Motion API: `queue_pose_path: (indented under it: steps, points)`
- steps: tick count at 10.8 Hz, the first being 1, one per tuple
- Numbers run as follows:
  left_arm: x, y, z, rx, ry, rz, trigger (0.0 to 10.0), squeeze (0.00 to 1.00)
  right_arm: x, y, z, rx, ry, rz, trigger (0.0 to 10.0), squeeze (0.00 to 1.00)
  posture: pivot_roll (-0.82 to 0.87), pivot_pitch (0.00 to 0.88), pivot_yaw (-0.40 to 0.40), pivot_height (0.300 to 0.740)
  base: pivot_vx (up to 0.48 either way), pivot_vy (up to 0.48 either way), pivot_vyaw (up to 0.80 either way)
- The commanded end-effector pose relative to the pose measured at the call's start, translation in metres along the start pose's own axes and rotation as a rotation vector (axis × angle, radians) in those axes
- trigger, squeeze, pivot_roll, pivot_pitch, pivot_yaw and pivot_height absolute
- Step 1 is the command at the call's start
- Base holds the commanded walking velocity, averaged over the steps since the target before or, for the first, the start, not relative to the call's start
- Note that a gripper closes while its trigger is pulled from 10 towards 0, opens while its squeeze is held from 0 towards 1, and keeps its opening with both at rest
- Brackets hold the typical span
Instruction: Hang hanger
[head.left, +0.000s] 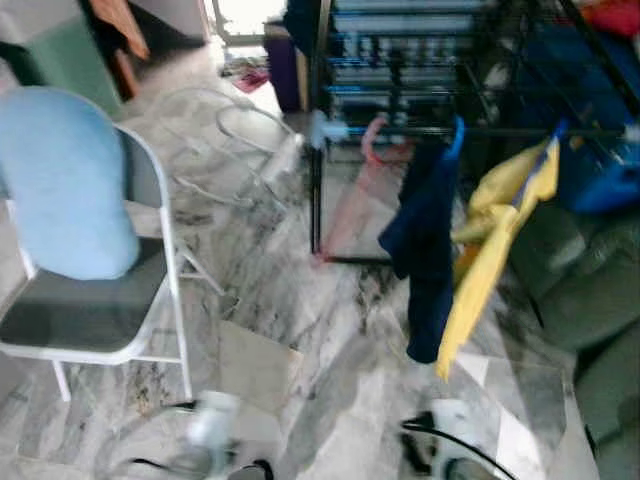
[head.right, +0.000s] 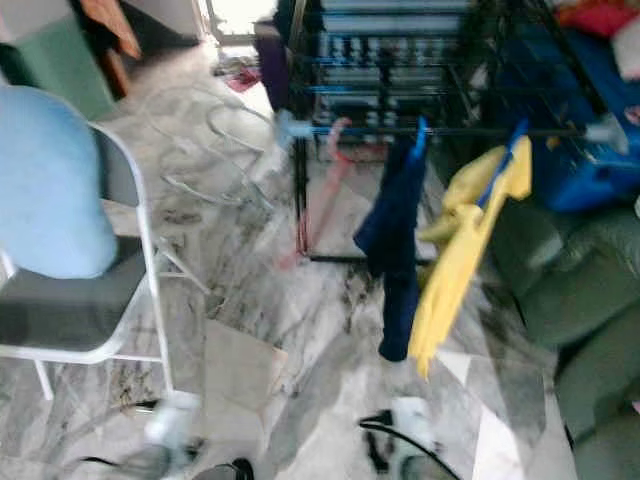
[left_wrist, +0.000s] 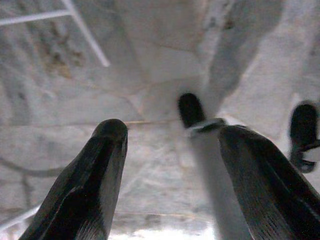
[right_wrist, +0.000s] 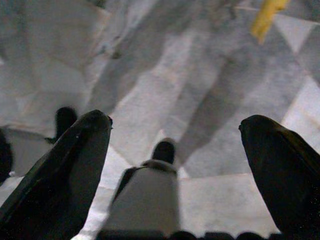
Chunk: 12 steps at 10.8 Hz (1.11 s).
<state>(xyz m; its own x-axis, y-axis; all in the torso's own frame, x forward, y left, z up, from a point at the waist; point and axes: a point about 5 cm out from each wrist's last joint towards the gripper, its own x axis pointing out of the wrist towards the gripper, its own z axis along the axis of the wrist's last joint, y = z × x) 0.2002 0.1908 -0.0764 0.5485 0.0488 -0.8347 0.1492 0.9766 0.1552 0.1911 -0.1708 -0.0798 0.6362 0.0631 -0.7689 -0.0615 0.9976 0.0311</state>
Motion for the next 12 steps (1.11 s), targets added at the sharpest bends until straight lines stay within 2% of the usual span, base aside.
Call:
queue_pose_path:
  steps: [1, 3, 4, 7, 8, 10, 12]
  points:
    - [-0.002, 0.012, -0.007, -0.006, 0.014, 0.004, 10.0, 0.00, -0.002, -0.002, -0.007, 0.004, 0.024, -0.006, 10.0, 0.00, -0.08, 0.111, 0.046, 0.740, 0.000, 0.000, 0.00]
    - [-0.004, 0.030, -0.008, -0.004, 0.018, 0.021, 10.0, 0.00, -0.003, -0.003, -0.011, 0.003, 0.038, -0.008, 10.0, 0.00, -0.08, 0.113, 0.045, 0.740, 0.000, 0.000, 0.00]
    - [-0.004, 0.032, -0.006, -0.002, 0.017, 0.024, 10.0, 0.00, -0.003, -0.004, -0.011, 0.001, 0.043, -0.009, 10.0, 0.00, -0.08, 0.114, 0.046, 0.740, -0.292, 0.000, 0.00]
    - [0.000, 0.011, 0.004, 0.015, 0.005, 0.002, 10.0, 0.00, -0.003, -0.005, -0.011, -0.001, 0.053, -0.011, 10.0, 0.00, -0.07, 0.111, 0.042, 0.740, -0.407, 0.000, 0.00]
    - [0.001, -0.001, 0.007, 0.022, 0.002, -0.009, 10.0, 0.00, -0.003, -0.004, -0.011, -0.005, 0.057, -0.010, 10.0, 0.00, -0.07, 0.111, 0.042, 0.740, -0.289, 0.000, 0.00]
    - [0.001, -0.007, 0.008, 0.029, 0.001, -0.014, 10.0, 0.00, -0.002, -0.002, -0.010, -0.011, 0.058, -0.007, 10.0, 0.00, -0.07, 0.108, 0.040, 0.740, -0.289, 0.000, 0.00]
    - [0.001, 0.000, 0.006, 0.036, 0.008, -0.003, 10.0, 0.00, -0.001, 0.005, -0.011, -0.014, 0.061, 0.001, 10.0, 0.00, -0.07, 0.107, 0.041, 0.740, 0.000, 0.000, 0.00]
